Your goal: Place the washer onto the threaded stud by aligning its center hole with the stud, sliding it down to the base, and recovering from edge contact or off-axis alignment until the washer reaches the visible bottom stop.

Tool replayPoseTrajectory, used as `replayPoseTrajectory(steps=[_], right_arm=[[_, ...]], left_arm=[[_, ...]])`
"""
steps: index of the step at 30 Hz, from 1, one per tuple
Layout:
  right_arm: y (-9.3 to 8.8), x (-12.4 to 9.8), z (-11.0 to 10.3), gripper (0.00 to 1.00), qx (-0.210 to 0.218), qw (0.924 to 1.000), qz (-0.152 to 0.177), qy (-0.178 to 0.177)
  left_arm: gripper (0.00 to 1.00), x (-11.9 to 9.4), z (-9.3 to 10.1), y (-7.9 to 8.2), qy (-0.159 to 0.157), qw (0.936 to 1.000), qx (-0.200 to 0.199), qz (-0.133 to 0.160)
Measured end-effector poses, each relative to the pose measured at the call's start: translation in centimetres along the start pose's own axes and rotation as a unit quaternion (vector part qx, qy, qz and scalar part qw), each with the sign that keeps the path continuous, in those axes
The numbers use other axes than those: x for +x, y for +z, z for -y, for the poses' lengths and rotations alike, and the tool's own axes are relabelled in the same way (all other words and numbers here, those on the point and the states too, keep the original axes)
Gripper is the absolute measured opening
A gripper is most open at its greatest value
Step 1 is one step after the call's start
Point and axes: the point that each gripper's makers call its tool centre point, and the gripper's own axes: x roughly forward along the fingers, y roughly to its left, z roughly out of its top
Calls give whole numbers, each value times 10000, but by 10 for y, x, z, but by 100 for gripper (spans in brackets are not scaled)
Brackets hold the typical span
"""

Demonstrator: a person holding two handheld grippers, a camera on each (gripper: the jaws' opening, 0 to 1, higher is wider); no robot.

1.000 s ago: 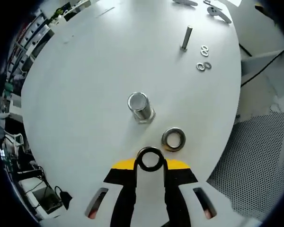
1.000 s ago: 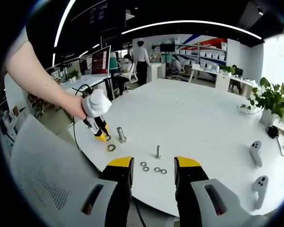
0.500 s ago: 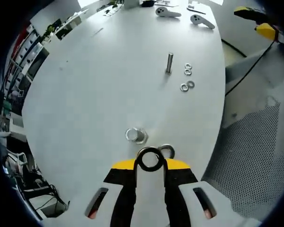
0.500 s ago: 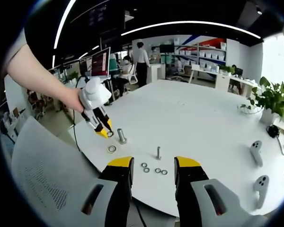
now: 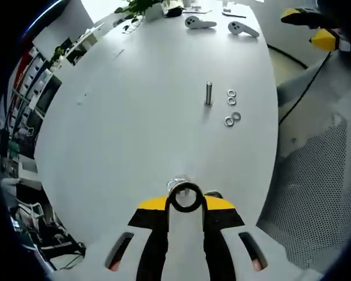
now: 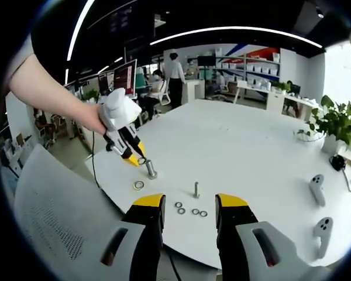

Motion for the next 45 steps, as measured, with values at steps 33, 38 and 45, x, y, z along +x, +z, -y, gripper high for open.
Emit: replayPoseTrajectory(steps=[33,38,45], right_arm=[[-4,0,7,36,-65,9997,-113,-184],[-4,1,8,36,-71,9997,-122,-187],[-4,1,8,36,-65,9997,-132,-197]], left_arm=[[19,63,-1,-14,-209,9982,-143,-541],[19,63,-2,-13,-226,9982,-253,-489],[20,61,0,-13,-258,9980,-286,-508]])
